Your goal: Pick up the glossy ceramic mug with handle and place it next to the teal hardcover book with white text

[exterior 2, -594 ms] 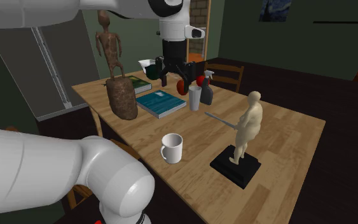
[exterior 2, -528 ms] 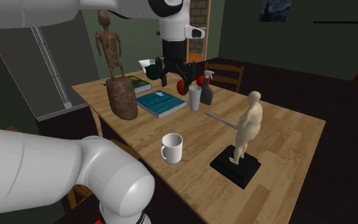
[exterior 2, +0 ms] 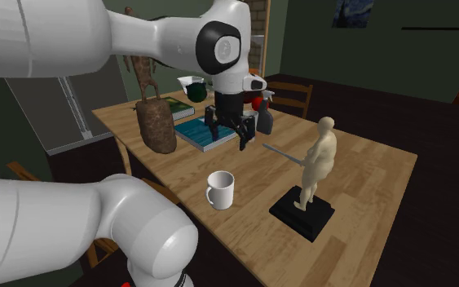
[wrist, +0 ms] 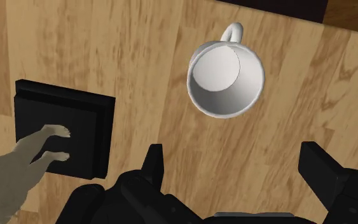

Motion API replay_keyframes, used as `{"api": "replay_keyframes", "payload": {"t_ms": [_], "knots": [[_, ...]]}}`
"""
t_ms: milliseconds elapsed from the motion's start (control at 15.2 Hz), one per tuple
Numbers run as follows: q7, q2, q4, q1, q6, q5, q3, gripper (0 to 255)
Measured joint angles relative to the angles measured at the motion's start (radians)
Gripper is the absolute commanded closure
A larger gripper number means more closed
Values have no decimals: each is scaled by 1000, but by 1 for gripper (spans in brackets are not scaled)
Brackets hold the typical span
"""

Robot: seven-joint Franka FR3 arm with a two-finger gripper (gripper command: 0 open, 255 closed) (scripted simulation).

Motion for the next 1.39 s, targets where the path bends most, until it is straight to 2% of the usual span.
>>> {"api": "replay_keyframes", "payload": {"t_ms": [594, 1056, 1386], "knots": [[-75, -13, -293, -23, 276, -19, -55, 0], [-85, 41, -370, -23, 408, -18, -60, 0], [-84, 50, -375, -21, 423, -17, -59, 0]]}}
